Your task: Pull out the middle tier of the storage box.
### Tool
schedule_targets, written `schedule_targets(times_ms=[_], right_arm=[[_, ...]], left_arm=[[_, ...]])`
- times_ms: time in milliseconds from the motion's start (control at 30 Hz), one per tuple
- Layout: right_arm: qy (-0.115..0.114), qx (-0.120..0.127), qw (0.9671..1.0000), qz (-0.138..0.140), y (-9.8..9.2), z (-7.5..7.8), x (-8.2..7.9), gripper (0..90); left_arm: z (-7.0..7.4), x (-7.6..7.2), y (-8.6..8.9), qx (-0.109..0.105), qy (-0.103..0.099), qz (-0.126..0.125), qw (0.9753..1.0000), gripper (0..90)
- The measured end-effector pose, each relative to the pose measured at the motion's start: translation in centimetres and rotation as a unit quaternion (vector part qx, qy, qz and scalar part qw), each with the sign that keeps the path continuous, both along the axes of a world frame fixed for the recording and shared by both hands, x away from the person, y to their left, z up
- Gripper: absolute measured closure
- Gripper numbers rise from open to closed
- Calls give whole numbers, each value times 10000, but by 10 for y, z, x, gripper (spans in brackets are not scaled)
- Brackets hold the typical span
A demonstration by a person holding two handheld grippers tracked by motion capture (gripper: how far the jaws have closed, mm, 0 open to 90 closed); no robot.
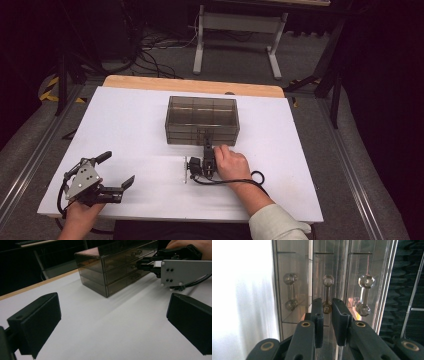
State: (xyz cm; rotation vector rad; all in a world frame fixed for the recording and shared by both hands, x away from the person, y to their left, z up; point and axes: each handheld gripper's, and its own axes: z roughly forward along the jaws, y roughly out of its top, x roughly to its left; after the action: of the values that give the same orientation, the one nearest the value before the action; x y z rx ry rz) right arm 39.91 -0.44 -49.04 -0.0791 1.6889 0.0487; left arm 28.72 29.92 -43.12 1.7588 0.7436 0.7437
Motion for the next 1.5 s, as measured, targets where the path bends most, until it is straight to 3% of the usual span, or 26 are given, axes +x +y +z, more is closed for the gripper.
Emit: schedule_targets(times_ms=[967,1033,1133,1500], right_arm=[[541,164,9984,80,-6,17,-29,798],[653,123,9978,86,-6,17,-30,765],[610,125,9979,168,-7,18,-33,692],[833,169,9959,325,-10,26,-36,611]], left_arm=[[0,-1,0,-16,-1,-4,10000,3],[0,-1,0,-23,-7,1,10000,3],[0,0,0,-30,-8,4,10000,3],[0,0,0,-25,-8,-8,10000,3]])
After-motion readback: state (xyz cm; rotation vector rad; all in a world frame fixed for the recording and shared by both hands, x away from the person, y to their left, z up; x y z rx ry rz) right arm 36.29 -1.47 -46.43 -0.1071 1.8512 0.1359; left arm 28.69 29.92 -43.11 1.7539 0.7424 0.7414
